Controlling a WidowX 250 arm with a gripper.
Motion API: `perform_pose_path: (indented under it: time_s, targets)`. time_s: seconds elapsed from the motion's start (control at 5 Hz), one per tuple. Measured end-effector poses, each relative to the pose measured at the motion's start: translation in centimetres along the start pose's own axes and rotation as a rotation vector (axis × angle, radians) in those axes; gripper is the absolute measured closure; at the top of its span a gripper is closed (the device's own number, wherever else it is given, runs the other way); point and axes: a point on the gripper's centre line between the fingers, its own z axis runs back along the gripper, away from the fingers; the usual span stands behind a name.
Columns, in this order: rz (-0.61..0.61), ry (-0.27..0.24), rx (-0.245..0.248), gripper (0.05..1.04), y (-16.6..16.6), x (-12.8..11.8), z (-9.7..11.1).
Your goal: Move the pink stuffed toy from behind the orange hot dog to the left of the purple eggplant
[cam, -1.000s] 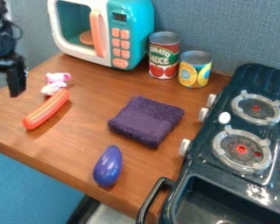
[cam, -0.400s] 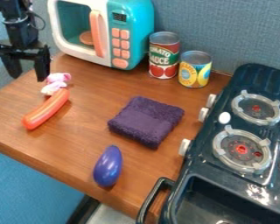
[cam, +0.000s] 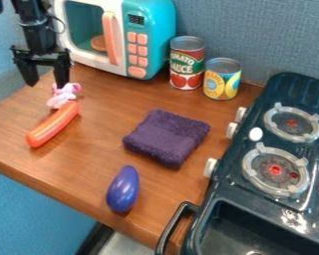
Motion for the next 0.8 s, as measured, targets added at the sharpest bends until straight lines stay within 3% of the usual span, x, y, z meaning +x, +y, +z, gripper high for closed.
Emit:
perform_pose_path:
  time_s: [0.4,0.8]
  targets:
    - [0.053,0.048,0.016,0.137,0.3,2.1,-1.9]
    - [0.072,0.064,0.019,0.540,-0.2,2.7,-3.5]
